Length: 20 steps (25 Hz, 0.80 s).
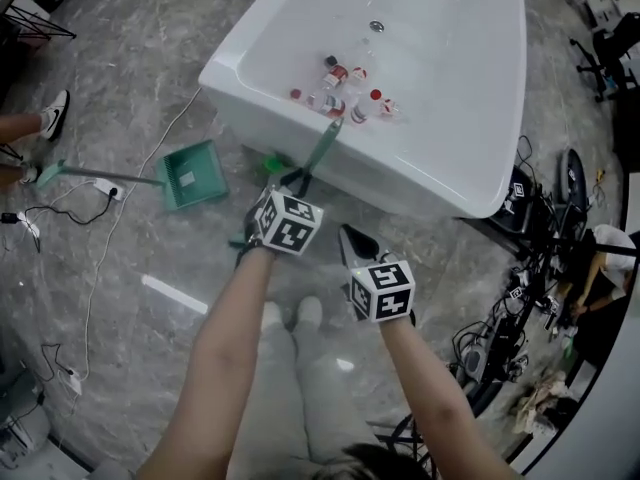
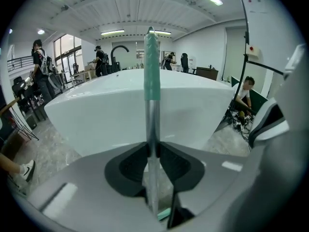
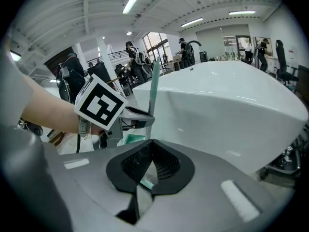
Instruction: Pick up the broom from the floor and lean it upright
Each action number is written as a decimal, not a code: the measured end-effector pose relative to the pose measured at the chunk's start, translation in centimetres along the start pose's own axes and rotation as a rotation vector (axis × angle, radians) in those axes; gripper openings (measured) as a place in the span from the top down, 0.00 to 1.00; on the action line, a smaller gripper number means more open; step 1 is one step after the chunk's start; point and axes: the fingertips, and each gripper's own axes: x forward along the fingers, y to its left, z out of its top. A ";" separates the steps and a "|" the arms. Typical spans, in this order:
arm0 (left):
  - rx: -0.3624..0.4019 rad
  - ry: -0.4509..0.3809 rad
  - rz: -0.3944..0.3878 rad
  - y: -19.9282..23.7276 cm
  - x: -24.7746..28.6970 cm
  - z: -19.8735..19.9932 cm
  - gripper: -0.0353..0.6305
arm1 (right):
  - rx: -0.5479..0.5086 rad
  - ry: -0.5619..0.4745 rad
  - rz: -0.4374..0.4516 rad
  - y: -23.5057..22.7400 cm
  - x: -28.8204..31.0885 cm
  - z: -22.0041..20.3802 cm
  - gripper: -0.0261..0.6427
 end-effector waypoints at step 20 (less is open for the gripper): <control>0.090 0.065 -0.003 0.2 2.1 0.7 0.76 | 0.056 0.034 -0.051 -3.0 -0.7 -2.6 0.96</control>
